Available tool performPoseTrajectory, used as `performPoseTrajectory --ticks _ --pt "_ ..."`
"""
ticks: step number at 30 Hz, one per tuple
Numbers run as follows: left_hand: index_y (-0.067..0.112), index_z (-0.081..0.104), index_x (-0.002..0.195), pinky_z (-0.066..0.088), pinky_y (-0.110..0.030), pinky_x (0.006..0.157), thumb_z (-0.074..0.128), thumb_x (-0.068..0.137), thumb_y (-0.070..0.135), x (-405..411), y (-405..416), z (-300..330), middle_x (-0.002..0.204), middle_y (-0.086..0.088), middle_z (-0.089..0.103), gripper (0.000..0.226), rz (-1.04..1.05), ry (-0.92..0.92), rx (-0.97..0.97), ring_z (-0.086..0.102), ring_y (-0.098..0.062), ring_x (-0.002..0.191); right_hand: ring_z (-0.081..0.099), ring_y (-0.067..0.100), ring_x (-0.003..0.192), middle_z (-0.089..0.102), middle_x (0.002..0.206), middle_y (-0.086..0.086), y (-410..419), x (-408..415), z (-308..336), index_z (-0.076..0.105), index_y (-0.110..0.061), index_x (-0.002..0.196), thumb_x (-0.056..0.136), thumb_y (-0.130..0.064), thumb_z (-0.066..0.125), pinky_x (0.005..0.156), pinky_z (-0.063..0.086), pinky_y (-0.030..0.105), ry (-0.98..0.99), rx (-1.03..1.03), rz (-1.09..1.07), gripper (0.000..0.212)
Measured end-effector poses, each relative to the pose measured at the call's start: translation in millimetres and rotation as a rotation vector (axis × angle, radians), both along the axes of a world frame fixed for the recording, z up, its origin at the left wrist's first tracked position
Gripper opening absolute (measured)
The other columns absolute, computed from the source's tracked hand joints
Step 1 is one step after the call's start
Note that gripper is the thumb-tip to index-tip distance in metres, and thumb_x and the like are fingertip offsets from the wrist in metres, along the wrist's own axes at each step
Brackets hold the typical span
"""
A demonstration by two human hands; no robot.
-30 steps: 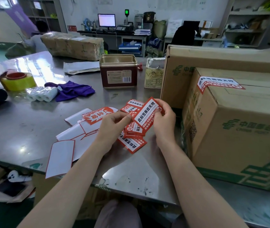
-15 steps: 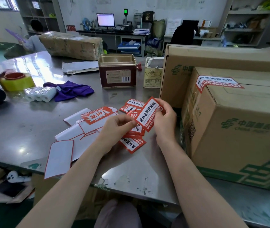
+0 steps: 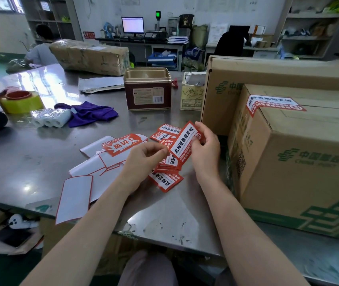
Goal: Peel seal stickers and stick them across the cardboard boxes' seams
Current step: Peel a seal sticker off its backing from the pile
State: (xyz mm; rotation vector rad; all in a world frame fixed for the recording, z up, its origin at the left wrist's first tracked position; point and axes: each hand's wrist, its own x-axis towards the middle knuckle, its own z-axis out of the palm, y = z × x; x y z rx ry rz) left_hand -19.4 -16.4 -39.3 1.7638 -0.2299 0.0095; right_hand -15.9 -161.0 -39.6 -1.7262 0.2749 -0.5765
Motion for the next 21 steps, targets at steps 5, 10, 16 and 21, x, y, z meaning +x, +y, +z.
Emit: performPoseTrajectory --ticks 5,10,16,21 --pt "0.019 0.068 0.091 0.054 -0.016 0.061 0.060 0.090 0.023 3.8 1.5 -2.1 0.089 0.005 0.072 0.009 0.127 -0.071 -0.057 0.072 -0.009 0.074 0.050 -0.006 0.096 0.051 0.126 -0.001 7.4 -6.4 0.6 0.057 -0.019 0.121 0.091 -0.023 0.059 0.074 0.038 -0.005 -0.158 -0.369 0.020 0.030" --pt "0.013 0.071 0.094 0.053 -0.019 0.070 0.059 0.091 0.019 7.3 5.2 -5.2 0.087 -0.004 0.071 0.014 0.143 -0.178 -0.036 0.068 -0.011 0.080 0.056 0.012 0.109 0.065 0.118 0.001 17.3 -9.2 1.2 0.066 -0.017 0.113 0.088 -0.028 0.063 0.096 0.044 0.028 -0.128 -0.607 0.265 0.027" --pt "0.024 0.069 0.093 0.052 -0.011 0.066 0.059 0.091 0.022 5.7 4.8 -5.6 0.087 0.007 0.070 0.010 0.143 -0.212 0.022 0.068 -0.003 0.078 0.057 0.012 0.110 0.067 0.117 0.000 16.2 -9.4 -0.9 0.068 -0.019 0.112 0.090 -0.030 0.061 0.098 0.047 0.032 -0.099 -0.651 0.233 0.026" --pt "0.019 0.069 0.097 0.055 -0.016 0.070 0.059 0.091 0.022 5.9 4.6 -5.6 0.091 0.002 0.071 0.012 0.155 -0.228 0.039 0.069 -0.009 0.080 0.058 0.011 0.111 0.066 0.119 0.001 15.9 -9.9 -0.7 0.068 -0.017 0.115 0.091 -0.028 0.060 0.098 0.046 0.029 -0.085 -0.651 0.232 0.028"
